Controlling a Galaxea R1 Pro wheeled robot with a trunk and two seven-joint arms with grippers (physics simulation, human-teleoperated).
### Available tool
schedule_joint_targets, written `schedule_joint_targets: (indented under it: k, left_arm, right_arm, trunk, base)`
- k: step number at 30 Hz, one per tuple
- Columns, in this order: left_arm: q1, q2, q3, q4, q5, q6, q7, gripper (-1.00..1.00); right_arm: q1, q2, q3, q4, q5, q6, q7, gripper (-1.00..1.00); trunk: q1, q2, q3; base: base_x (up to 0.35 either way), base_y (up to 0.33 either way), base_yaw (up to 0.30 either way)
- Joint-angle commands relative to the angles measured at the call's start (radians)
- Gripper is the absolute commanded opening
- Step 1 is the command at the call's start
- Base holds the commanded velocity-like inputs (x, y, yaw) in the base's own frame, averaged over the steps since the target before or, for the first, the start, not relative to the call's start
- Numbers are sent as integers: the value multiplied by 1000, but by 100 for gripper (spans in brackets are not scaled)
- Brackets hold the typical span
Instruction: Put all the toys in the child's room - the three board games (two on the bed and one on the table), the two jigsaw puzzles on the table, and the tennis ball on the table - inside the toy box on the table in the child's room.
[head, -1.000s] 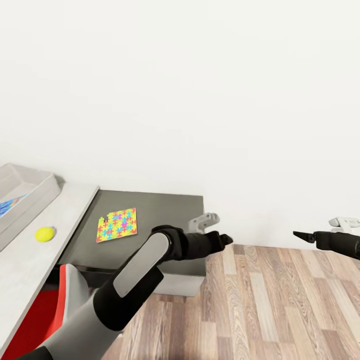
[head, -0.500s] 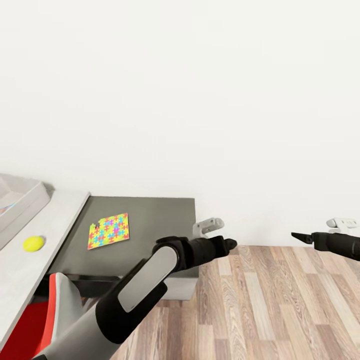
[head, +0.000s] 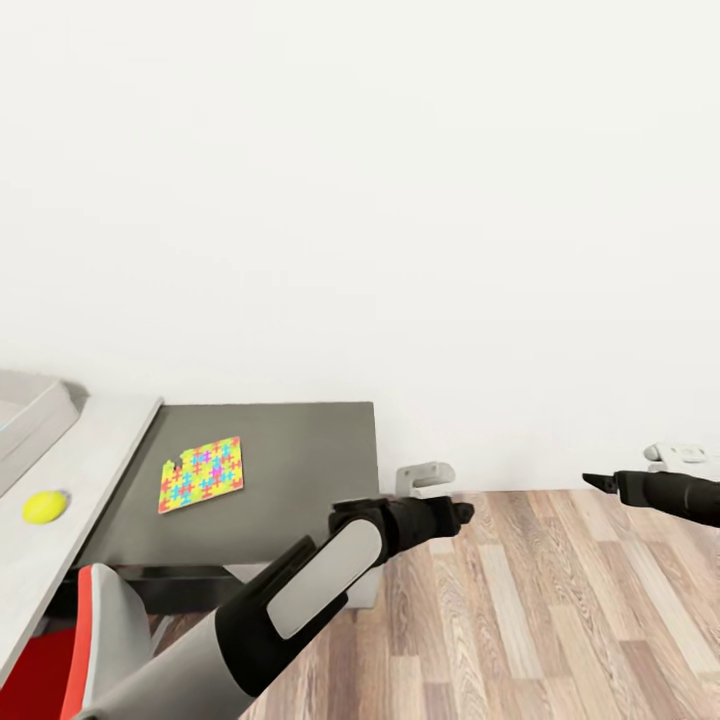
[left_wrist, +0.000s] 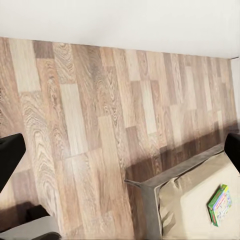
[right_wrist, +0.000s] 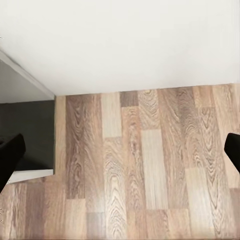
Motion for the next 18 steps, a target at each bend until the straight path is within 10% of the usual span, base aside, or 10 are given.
schedule_joint_targets:
  k: [1,9,18]
  left_arm:
    - [0,0,0,8,6,1,2,100]
    - [3,-1,-2,94,3,-17,-61,100]
    - [3,-1,-3,113,1,-40,-74,100]
  right_arm:
    - [-1,8,0,0,12,4,9,100]
    - [-1,65,2,2,17,4,3,100]
    - [-1,71,-1,2,14,4,5,100]
  trunk:
    - [1,-2,0]
    - [1,-2,11]
    - [1,-2,14]
  base:
    - [0,0,-124]
    - [0,0,-91]
    - [0,0,-167]
